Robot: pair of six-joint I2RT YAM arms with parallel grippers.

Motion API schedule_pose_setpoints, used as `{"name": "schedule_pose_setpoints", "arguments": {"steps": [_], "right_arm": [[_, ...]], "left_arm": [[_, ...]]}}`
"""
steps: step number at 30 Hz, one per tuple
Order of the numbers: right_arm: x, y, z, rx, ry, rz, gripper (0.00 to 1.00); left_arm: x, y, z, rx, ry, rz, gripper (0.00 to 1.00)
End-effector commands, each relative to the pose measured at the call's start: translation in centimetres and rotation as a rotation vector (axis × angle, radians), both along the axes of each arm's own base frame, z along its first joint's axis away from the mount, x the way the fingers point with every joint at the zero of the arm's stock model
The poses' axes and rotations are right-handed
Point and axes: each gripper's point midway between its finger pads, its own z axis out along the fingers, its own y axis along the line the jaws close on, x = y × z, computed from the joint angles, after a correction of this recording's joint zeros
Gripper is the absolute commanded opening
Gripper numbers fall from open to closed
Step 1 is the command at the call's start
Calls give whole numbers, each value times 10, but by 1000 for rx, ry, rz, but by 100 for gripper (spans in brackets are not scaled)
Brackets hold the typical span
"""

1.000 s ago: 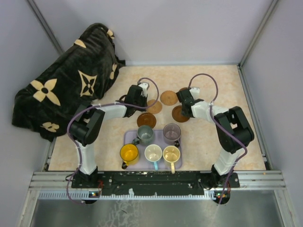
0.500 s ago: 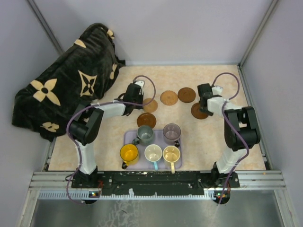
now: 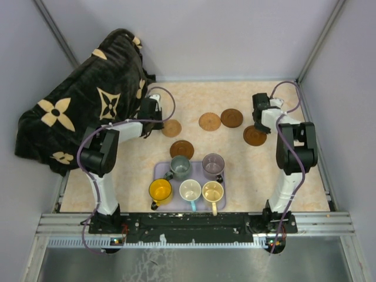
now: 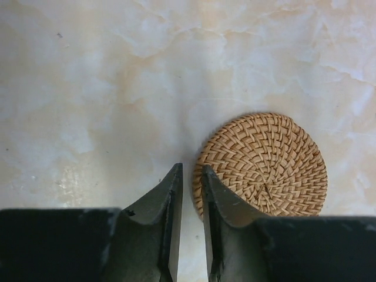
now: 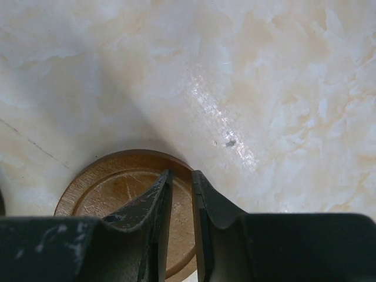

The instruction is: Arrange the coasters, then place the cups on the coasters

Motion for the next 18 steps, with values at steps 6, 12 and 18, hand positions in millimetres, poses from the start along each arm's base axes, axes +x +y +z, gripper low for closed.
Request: {"name": "schedule_pose_setpoints", "arguments": {"steps": [6,12,18], "right_arm": [[14,-1,52,-6,-139,70,21],[-3,11,83,47,-257,124,22],[-26,29,69,81,-231,175,22]], "left_arm": [[2,-13,9,-39,4,-93,34],[-5,-18,39,-85,-63,-129,37],[-23,-18,57,-104,-94,-155,37]]}}
